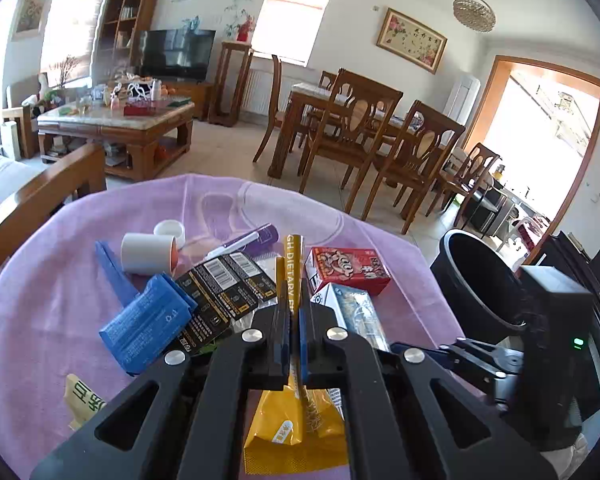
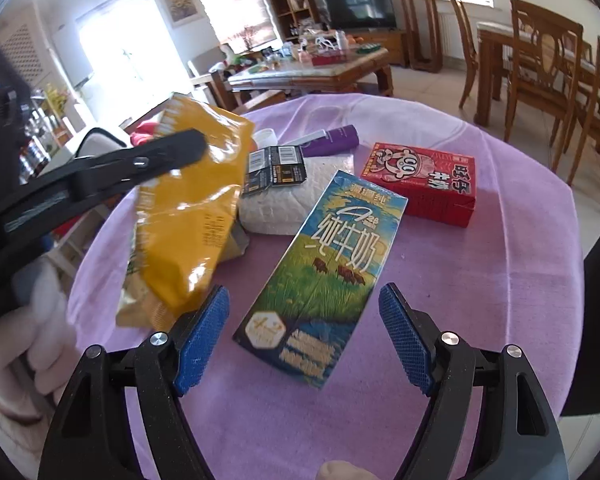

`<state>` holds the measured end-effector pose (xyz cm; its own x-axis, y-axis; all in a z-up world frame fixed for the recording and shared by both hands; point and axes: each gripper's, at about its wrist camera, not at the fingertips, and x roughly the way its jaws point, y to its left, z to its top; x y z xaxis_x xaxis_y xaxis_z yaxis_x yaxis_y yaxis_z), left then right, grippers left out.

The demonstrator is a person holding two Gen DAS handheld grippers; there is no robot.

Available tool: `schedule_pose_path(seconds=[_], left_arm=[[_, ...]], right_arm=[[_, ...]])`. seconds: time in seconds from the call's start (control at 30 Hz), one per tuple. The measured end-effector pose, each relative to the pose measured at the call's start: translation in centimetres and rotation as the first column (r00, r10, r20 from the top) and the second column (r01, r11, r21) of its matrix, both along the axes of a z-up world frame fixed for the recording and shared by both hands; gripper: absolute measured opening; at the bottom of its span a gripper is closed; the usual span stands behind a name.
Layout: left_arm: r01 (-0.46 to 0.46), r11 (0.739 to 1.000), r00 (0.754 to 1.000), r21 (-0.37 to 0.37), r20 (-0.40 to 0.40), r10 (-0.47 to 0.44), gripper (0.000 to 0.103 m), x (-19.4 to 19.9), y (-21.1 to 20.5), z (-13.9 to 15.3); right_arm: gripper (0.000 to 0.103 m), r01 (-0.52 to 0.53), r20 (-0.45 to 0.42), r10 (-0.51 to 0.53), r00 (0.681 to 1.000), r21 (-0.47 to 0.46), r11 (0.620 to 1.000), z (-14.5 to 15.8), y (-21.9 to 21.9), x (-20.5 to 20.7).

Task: Collect trash
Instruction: 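Grasp the yellow snack bag with the left tool while the right tool grasps the milk carton, then move both tools over the black bin and open them to drop the items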

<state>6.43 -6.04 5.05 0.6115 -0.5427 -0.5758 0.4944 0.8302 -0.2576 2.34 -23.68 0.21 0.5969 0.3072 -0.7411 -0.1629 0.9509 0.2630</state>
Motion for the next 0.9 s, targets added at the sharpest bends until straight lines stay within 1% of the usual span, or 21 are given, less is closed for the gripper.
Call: schedule_pose_path(seconds=[0.1,0.2,0.23,0.3,0.37,0.4,0.43,0.63,0.73,0.8,0.9], left_arm=[[0.000,1.000,1.000,0.009,0.024,-0.001,0.003,-0.4,0.1,0.6],[-0.003,1.000,1.000,0.005,0.029,0.003,0.003,-0.4,0.4,0.8],[-0.003,1.000,1.000,0.005,0.029,0.003,0.003,-0.3,0.5,0.8],[-0.004,1.000,1.000,0.007,0.029,0.004,0.003,-0.2,0.7,0.7],[-0.006,1.000,1.000,0.008,0.026,0.006,0.003,-0.1,0.9,0.5],[-0.006,1.000,1.000,0.007,0.025,0.006,0.003,-0.1,1.0,0.5],[-0.007,1.000,1.000,0.004,0.024,0.006,0.003,-0.2,1.0,0.4],[0.004,1.000,1.000,-0.010,0.031,-0.003,0.003,-0.6,0.3,0.6],[0.024,1.000,0.999,-0.014,0.035,-0.023,0.003,-0.5,-0.9,1.0],[0.044,0.999,0.998,-0.010,0.041,-0.044,0.003,-0.5,-2.1,1.3],[0.087,0.996,0.995,-0.018,0.046,-0.086,0.003,-0.8,-4.9,1.9]], right_arm=[[0.077,0.018,-0.018,-0.018,1.000,-0.012,1.000,-0.4,0.1,1.2],[0.076,0.026,-0.024,-0.026,0.999,-0.013,1.000,-0.6,0.0,2.0],[0.069,0.026,-0.023,-0.027,0.999,-0.017,1.000,-0.7,0.1,2.2],[0.066,0.023,-0.018,-0.023,1.000,-0.023,0.999,-0.9,0.2,2.6],[0.060,0.021,-0.008,-0.021,1.000,-0.033,0.999,-0.8,0.2,2.6],[0.054,0.021,-0.003,-0.021,1.000,-0.035,0.999,-0.8,0.2,2.6],[0.051,0.020,0.004,-0.020,1.000,-0.037,0.999,-0.7,0.1,2.5],[0.050,0.007,0.065,-0.008,0.998,0.014,1.000,0.9,-1.5,1.1],[0.050,0.015,0.102,-0.019,0.995,0.036,0.999,2.0,-3.2,0.1],[0.050,0.039,0.122,-0.045,0.992,0.051,0.998,2.5,-4.9,-0.7],[0.050,0.104,0.157,-0.113,0.981,0.065,0.992,3.3,-8.4,-1.6]])
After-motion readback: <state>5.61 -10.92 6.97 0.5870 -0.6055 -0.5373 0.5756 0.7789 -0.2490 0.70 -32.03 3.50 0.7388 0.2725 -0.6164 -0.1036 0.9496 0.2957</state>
